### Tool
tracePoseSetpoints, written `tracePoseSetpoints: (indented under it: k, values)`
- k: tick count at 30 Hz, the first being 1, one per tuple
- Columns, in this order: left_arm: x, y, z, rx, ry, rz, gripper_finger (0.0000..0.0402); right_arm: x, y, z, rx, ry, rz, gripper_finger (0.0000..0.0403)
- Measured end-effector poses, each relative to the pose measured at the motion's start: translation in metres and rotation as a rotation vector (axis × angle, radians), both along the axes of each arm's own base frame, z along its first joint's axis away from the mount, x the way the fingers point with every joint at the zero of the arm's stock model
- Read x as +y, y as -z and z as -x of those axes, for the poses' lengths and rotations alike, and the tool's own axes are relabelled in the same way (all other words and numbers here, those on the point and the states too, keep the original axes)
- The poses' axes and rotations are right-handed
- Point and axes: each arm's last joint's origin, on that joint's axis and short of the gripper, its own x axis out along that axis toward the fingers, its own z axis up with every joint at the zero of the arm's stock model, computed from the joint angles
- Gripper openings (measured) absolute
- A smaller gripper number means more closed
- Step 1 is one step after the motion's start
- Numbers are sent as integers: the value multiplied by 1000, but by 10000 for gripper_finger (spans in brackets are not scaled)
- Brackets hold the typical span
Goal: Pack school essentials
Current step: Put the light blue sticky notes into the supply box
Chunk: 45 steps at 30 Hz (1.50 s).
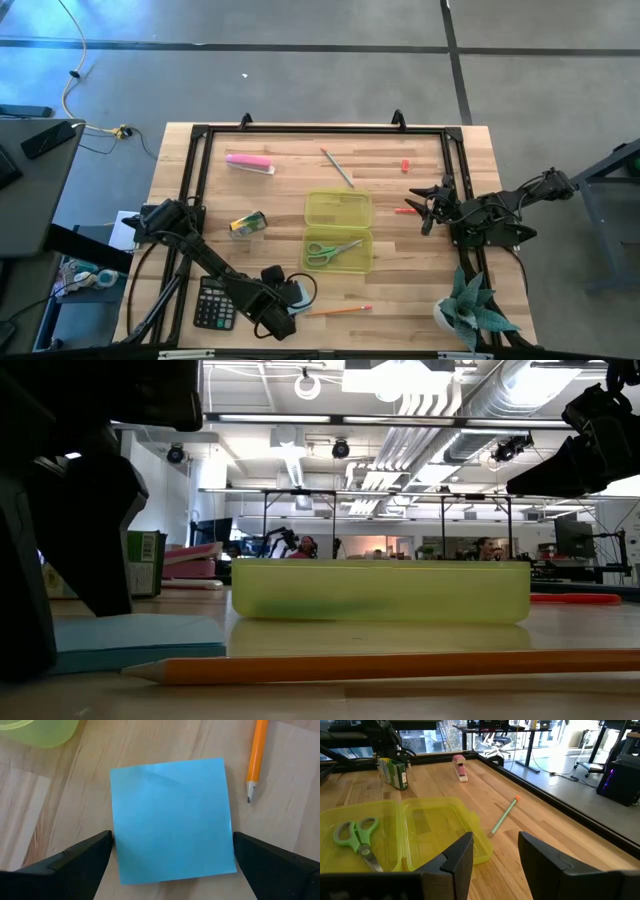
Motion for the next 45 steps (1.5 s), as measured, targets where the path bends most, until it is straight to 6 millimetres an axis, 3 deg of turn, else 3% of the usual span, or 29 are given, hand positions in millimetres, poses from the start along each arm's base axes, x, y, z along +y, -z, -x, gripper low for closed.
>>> tracePoseSetpoints:
  k: [8,21,36,45]
  values:
    - [3,9,-3,38,10,6,392,0,0,0,0,0,0,146]
    - [2,11,-3,43,13,14,322,0,0,0,0,0,0,146]
    - [-11,1,12,-21,45,-117,286,0,0,0,0,0,0,146]
    - [-18,-13,7,-74,97,-200,282,0,0,0,0,0,0,146]
